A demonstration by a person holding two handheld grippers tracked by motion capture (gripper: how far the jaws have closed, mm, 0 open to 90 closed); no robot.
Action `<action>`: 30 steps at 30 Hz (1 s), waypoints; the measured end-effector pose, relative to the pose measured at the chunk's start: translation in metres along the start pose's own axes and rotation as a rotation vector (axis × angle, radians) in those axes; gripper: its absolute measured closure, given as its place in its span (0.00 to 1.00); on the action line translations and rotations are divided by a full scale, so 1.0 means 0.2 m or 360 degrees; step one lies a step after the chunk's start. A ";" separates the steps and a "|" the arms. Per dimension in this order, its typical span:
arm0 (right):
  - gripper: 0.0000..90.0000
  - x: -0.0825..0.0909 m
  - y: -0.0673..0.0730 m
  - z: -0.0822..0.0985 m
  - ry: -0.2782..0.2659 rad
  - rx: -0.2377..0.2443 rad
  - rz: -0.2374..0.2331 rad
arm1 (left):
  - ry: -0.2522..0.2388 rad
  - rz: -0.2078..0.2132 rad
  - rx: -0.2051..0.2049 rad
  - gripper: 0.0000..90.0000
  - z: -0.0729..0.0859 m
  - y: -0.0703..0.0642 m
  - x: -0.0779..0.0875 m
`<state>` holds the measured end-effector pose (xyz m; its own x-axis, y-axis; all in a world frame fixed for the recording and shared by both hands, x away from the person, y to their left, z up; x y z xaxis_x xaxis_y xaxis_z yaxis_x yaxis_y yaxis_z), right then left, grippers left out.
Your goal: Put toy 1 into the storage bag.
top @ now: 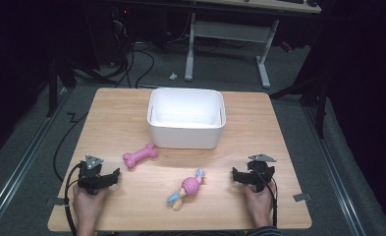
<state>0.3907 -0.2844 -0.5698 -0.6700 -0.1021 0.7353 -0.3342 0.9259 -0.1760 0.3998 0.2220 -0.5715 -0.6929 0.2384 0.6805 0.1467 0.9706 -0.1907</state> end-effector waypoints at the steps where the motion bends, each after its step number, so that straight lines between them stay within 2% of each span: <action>1: 0.01 0.00 0.00 0.00 -0.0007 0.0012 -0.0003 | 0.0000 0.0000 0.0000 0.22 0.00 0.00 0.00; 7: 0.06 0.01 0.00 0.01 -0.0033 0.0041 -0.0018 | 0.0005 0.0007 -0.0003 0.21 0.00 0.00 0.00; 14: 0.09 0.02 0.00 0.00 -0.0040 0.0032 -0.0015 | 0.0000 0.0009 0.0001 0.21 0.00 0.00 0.00; 19: 0.16 0.02 0.01 0.00 -0.0066 0.0054 -0.0024 | 0.0008 0.0024 -0.0023 0.21 0.00 0.00 0.00; 30: 0.17 0.02 0.01 0.00 -0.0070 0.0054 -0.0017 | 0.0007 0.0065 -0.0034 0.17 0.01 0.00 0.01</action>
<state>0.3865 -0.2834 -0.5671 -0.6945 -0.1283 0.7080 -0.3632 0.9119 -0.1911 0.3976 0.2216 -0.5709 -0.6831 0.2776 0.6755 0.1898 0.9606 -0.2029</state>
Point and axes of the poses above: each handheld gripper's, and its own axes: x roughly backward along the jaws, z roughly out of its underside, y roughly to its left, the point moved 5 cm from there along -x, roughly forward along the jaws, and after that the axes turned 14 degrees about x, right-handed, at the moved point
